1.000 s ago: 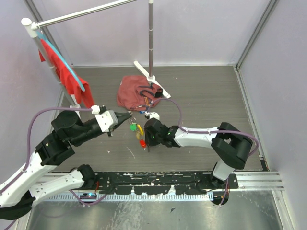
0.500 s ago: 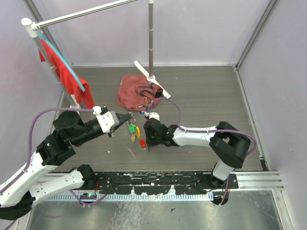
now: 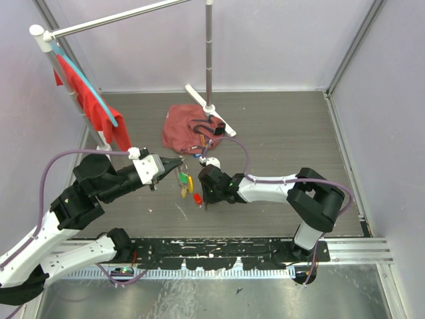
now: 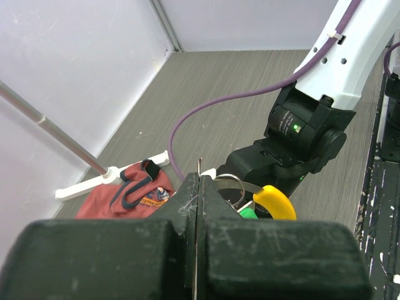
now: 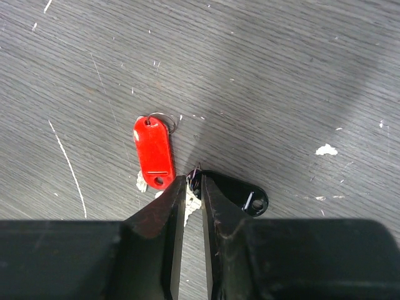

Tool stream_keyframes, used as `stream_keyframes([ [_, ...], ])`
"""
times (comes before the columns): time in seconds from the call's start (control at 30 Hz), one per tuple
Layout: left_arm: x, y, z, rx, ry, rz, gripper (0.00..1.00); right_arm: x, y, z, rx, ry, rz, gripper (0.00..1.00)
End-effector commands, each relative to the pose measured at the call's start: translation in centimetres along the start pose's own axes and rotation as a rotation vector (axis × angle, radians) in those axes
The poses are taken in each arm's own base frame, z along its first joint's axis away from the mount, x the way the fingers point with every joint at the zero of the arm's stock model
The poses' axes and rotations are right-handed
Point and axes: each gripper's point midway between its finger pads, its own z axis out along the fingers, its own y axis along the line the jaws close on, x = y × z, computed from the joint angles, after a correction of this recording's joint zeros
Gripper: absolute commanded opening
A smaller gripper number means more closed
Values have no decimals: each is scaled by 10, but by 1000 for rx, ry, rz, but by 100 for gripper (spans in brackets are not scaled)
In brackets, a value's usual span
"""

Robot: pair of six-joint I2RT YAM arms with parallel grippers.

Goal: Put the keys on the keyring

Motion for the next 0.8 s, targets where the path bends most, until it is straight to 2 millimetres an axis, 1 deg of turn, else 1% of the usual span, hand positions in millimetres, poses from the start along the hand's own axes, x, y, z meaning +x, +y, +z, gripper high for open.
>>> stream_keyframes([
  [0.0, -8, 1, -3, -5, -38, 8, 0, -16, 16, -2, -40, -42, -8, 22],
  [0.03, -8, 1, -3, -5, -38, 9, 0, -16, 16, -2, -40, -42, -8, 21],
  [0.1, -8, 1, -4, -7, -40, 9, 0, -16, 15, -3, -38, -44, -7, 15],
  [0.17, -8, 1, -4, -7, -39, 9, 0, -18, 16, -4, -39, -51, -9, 3],
  [0.2, -8, 1, -4, -7, -40, 9, 0, -19, 15, -6, -39, -56, -9, 1],
  [0.27, -9, 2, -4, -9, -44, 10, 0, -24, 17, -12, -46, -75, -11, 1],
  [0.33, -11, 2, -4, -8, -50, 11, 0, -31, 16, -22, -45, -102, -24, 1],
  [0.43, -15, 1, -3, -3, -67, 6, 0, -49, 13, -46, -34, -168, -70, 1],
  [0.47, -17, 1, -2, -1, -74, 3, 0, -57, 8, -55, -6, -201, -81, 1],
  [0.6, -23, -2, 4, 26, -98, -5, 0, -86, 1, -100, 28, -309, -142, 1],
  [0.67, -24, -3, 7, 38, -101, -5, 0, -100, 0, -121, 18, -349, -180, 1],
  [0.77, -27, -5, 12, 52, -113, -7, 0, -120, 4, -152, -43, -403, -308, 1],
])
